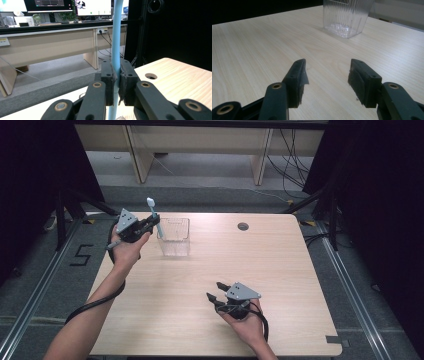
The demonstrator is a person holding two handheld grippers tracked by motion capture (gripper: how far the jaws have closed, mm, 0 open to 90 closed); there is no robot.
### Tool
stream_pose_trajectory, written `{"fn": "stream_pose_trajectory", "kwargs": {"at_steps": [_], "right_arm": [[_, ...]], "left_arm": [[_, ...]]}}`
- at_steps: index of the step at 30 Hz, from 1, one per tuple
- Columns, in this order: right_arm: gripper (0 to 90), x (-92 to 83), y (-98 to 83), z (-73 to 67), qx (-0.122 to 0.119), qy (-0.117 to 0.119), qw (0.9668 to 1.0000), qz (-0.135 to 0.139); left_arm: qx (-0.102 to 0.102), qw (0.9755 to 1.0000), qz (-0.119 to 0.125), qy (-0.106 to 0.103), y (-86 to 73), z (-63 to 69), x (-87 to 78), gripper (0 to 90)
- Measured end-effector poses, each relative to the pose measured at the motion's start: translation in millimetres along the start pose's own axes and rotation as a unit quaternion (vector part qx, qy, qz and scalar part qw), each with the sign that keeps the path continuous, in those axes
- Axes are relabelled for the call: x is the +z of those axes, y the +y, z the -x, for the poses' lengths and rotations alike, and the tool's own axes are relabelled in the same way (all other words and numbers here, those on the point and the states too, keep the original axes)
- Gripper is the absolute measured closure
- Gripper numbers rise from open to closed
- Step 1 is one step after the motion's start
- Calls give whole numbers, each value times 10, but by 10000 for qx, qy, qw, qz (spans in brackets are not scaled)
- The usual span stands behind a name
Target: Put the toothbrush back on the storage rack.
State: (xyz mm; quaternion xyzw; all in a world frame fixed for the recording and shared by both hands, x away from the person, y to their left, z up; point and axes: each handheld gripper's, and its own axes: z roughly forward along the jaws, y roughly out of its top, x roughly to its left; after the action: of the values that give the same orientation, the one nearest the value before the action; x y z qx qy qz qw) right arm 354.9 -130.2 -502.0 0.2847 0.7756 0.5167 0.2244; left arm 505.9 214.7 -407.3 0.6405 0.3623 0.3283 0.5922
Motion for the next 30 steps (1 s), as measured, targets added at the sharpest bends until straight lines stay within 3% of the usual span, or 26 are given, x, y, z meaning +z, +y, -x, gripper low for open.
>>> {"fn": "stream_pose_trajectory", "kwargs": {"at_steps": [30], "right_arm": [[478, 10, -9, -2, -13, 89, 9999, -59]], "left_arm": [[-25, 9996, -264, 82, -139, -28, 14, 828]]}}
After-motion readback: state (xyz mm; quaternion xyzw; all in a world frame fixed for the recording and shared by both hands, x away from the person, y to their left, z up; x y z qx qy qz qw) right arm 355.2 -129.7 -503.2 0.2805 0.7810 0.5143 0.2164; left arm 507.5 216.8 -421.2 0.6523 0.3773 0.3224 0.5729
